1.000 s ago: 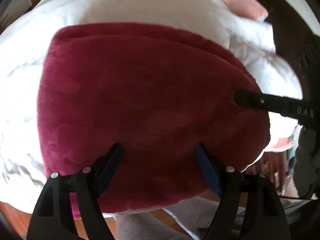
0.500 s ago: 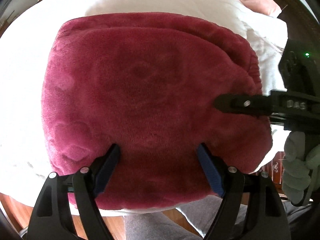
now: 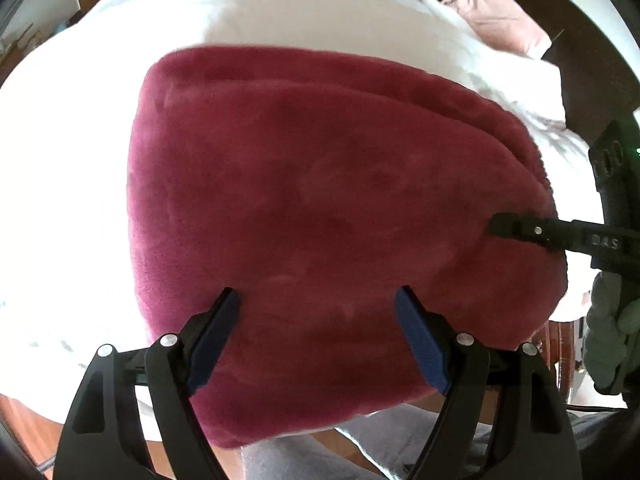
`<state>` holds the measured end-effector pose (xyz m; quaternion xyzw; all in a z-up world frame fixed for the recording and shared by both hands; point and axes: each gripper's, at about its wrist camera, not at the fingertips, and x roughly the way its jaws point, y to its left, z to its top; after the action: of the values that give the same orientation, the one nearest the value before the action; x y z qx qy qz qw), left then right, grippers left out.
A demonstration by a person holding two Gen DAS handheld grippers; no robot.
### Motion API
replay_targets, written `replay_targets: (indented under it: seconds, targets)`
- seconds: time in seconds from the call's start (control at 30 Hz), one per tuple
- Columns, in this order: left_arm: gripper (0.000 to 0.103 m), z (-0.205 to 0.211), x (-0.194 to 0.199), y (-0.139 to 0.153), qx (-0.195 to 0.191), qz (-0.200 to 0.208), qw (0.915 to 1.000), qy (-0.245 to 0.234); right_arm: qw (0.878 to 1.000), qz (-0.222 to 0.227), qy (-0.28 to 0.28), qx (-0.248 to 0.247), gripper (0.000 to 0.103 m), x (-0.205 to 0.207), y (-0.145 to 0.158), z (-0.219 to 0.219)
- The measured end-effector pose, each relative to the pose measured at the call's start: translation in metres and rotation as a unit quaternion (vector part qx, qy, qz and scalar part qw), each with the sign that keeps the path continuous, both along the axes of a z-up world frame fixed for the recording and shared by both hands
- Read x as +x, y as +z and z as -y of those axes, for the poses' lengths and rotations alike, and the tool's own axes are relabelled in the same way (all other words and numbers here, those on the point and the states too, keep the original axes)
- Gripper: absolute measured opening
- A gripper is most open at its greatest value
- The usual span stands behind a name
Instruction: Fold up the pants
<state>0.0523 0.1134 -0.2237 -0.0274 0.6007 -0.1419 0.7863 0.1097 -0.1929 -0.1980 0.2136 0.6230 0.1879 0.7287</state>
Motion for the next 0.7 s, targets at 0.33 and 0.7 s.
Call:
replay_targets:
  seconds: [0.33, 0.7]
  targets:
    - [0.086, 0.007, -0.002, -0.033, 0.055, -0.007, 0.9976, -0.042, 0.994, 0.038, 0.034, -0.096, 0.035, -0.003, -0.019, -0.027]
    - [0.086, -0.013, -0.038, -0.002, 0.044, -0.009, 0.9977, -0.05, 0.967, 0.196, 0.03, -0.159, 0.048, 0.007, 0.067, -0.033]
